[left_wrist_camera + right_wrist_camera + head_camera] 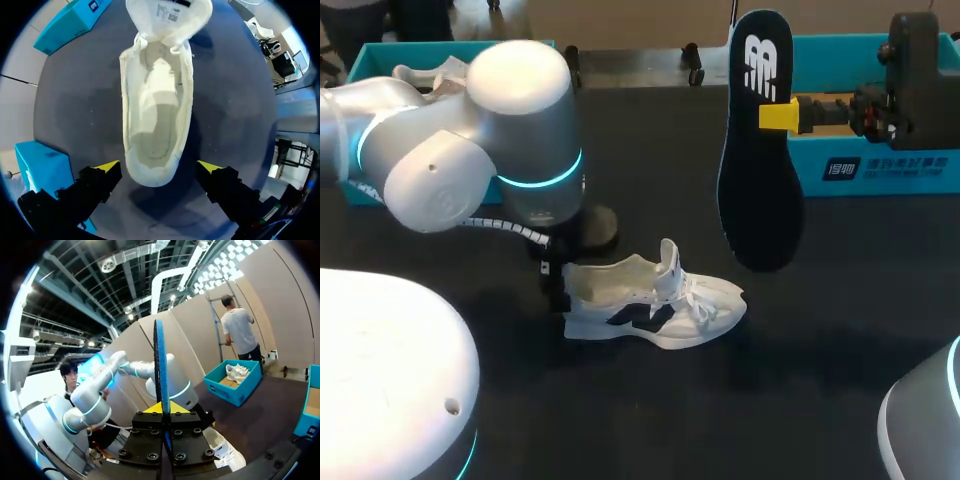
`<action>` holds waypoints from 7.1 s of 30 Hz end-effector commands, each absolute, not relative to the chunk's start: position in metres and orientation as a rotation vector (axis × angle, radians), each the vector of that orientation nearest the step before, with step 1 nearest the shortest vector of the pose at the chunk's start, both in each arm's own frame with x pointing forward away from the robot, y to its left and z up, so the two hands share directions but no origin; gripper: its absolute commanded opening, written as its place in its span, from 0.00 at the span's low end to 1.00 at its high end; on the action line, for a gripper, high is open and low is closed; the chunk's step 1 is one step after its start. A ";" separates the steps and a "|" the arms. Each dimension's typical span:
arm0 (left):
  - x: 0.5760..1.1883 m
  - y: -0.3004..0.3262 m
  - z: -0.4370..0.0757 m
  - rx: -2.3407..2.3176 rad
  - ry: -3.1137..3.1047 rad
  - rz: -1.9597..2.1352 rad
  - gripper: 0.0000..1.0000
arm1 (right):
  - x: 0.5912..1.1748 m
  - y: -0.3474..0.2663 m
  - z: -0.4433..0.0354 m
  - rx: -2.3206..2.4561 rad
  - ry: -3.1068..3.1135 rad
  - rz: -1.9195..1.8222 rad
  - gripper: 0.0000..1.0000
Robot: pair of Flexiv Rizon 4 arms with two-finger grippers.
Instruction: Take the shoe out of the shoebox, open the shoe tongue, remove and reinsert the insole, then place the shoe into the shoebox
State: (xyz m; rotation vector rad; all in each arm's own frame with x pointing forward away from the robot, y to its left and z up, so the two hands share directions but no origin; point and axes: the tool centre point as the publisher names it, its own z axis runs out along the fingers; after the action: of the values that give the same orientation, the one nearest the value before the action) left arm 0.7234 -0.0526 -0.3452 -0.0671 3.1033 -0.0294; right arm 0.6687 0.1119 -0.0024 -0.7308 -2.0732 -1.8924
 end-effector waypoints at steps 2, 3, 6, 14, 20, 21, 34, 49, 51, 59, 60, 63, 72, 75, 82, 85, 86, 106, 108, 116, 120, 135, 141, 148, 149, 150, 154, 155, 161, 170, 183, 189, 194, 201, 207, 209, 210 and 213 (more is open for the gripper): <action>0.721 -0.053 -0.313 -0.058 3.083 -0.094 1.00 | 0.669 0.113 -0.003 -0.733 -2.075 -1.890 0.00; 0.722 -0.056 -0.310 -0.057 3.073 -0.091 1.00 | 0.669 0.113 -0.003 -0.733 -2.075 -1.890 0.00; 0.727 -0.069 -0.306 -0.053 3.060 -0.084 1.00 | 0.669 0.113 -0.003 -0.733 -2.075 -1.890 0.00; 0.741 -0.107 -0.317 -0.076 3.056 -0.116 1.00 | 0.669 0.113 -0.003 -0.733 -2.075 -1.890 0.00; 0.749 -0.126 -0.330 -0.106 3.033 -0.128 1.00 | 0.669 0.113 -0.003 -0.733 -2.075 -1.890 0.00; 0.751 -0.128 -0.331 -0.121 3.033 -0.147 1.00 | 0.669 0.113 -0.003 -0.733 -2.075 -1.890 0.00; 0.768 -0.143 -0.354 -0.178 3.031 -0.189 1.00 | 0.669 0.113 -0.003 -0.733 -2.075 -1.890 0.00; 0.766 -0.137 -0.379 -0.179 3.048 -0.166 0.63 | 0.669 0.113 -0.003 -0.733 -2.075 -1.890 0.00; 0.765 -0.137 -0.381 -0.175 3.052 -0.166 0.58 | 0.669 0.113 -0.003 -0.733 -2.075 -1.890 0.00; 0.764 -0.140 -0.391 -0.166 3.071 -0.161 0.55 | 0.669 0.113 -0.003 -0.733 -2.075 -1.890 0.00; 0.765 -0.141 -0.391 -0.167 3.071 -0.161 0.50 | 0.669 0.113 -0.003 -0.733 -2.075 -1.890 0.00; 0.765 -0.141 -0.391 -0.168 3.072 -0.163 0.40 | 0.669 0.113 -0.003 -0.733 -2.075 -1.890 0.00; 0.765 -0.142 -0.386 -0.133 3.074 -0.182 0.00 | 0.669 0.113 -0.003 -0.733 -2.075 -1.890 0.00; 0.763 -0.141 -0.380 -0.110 3.072 -0.202 0.00 | 0.669 0.113 -0.003 -0.733 -2.075 -1.890 0.00; 0.757 -0.135 -0.359 -0.018 3.072 -0.287 0.00 | 0.669 0.113 -0.003 -0.733 -2.075 -1.890 0.00; 0.755 -0.131 -0.347 0.056 3.070 -0.310 0.00 | 0.669 0.113 -0.003 -0.733 -2.075 -1.890 0.00; 0.755 -0.130 -0.343 0.075 3.072 -0.321 0.00 | 0.669 0.113 -0.003 -0.733 -2.075 -1.890 0.00; 0.712 -0.139 -0.295 1.296 2.699 -0.299 0.00 | 0.669 0.113 -0.003 -0.733 -2.075 -1.890 0.00; 0.713 -0.138 -0.296 1.230 2.715 -0.341 0.00 | 0.669 0.113 -0.003 -0.733 -2.075 -1.890 0.00; 0.713 -0.138 -0.296 1.230 2.715 -0.341 0.00 | 0.669 0.113 -0.003 -0.733 -2.075 -1.890 0.00; 0.710 -0.142 -0.296 1.348 2.659 -0.306 0.00 | 0.669 0.113 -0.003 -0.733 -2.075 -1.890 0.00; 0.684 -0.160 -0.291 1.998 2.185 0.034 0.00 | 0.669 0.113 -0.003 -0.733 -2.075 -1.890 0.00; 0.684 -0.160 -0.291 1.998 2.185 0.034 0.00 | 0.669 0.113 -0.003 -0.733 -2.075 -1.890 0.00; 0.680 -0.166 -0.299 2.101 2.116 -0.023 0.00 | 0.669 0.113 -0.003 -0.733 -2.075 -1.890 0.00; 0.680 -0.166 -0.300 2.103 2.118 -0.022 0.00 | 0.669 0.113 -0.003 -0.733 -2.075 -1.890 0.00; 0.680 -0.167 -0.301 2.111 2.121 -0.030 0.00 | 0.669 0.113 -0.003 -0.733 -2.075 -1.890 0.00; 0.678 -0.167 -0.306 2.119 2.123 -0.033 0.00 | 0.669 0.113 -0.003 -0.733 -2.075 -1.890 0.00; 0.678 -0.166 -0.307 2.125 2.122 -0.025 0.00 | 0.669 0.113 -0.003 -0.733 -2.075 -1.890 0.00; 0.672 -0.168 -0.320 2.176 2.132 -0.025 0.00 | 0.669 0.113 -0.003 -0.733 -2.075 -1.890 0.00; 0.668 -0.170 -0.335 2.175 2.188 -0.086 0.00 | 0.669 0.113 -0.003 -0.733 -2.075 -1.890 0.00; 0.668 -0.178 -0.359 2.222 2.211 -0.053 0.00 | 0.669 0.113 -0.003 -0.733 -2.075 -1.890 0.00; 0.670 -0.182 -0.367 2.226 2.227 -0.013 0.00 | 0.669 0.113 -0.003 -0.733 -2.075 -1.890 0.00; 0.673 -0.185 -0.374 2.225 2.239 -0.004 0.00 | 0.669 0.113 -0.003 -0.733 -2.075 -1.890 0.00; 0.678 -0.187 -0.381 2.217 2.251 0.004 0.38 | 0.669 0.113 -0.003 -0.733 -2.075 -1.890 0.00; 0.681 -0.186 -0.376 2.182 2.229 -0.016 0.63 | 0.669 0.113 -0.003 -0.733 -2.075 -1.890 0.00; 0.681 -0.185 -0.371 2.161 2.212 -0.018 0.75 | 0.669 0.113 -0.003 -0.733 -2.075 -1.890 0.00; 0.681 -0.184 -0.366 2.144 2.200 -0.022 0.80 | 0.669 0.113 -0.003 -0.733 -2.075 -1.890 0.00; 0.683 -0.181 -0.348 2.067 2.199 -0.047 0.86 | 0.669 0.113 -0.003 -0.733 -2.075 -1.890 0.00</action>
State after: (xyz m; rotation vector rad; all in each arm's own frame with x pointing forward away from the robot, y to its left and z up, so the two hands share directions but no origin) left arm 0.6893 -0.2003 -0.3674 2.1126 2.2197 -0.0191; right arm 0.6687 0.1119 -0.0024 -0.7307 -2.0733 -1.8923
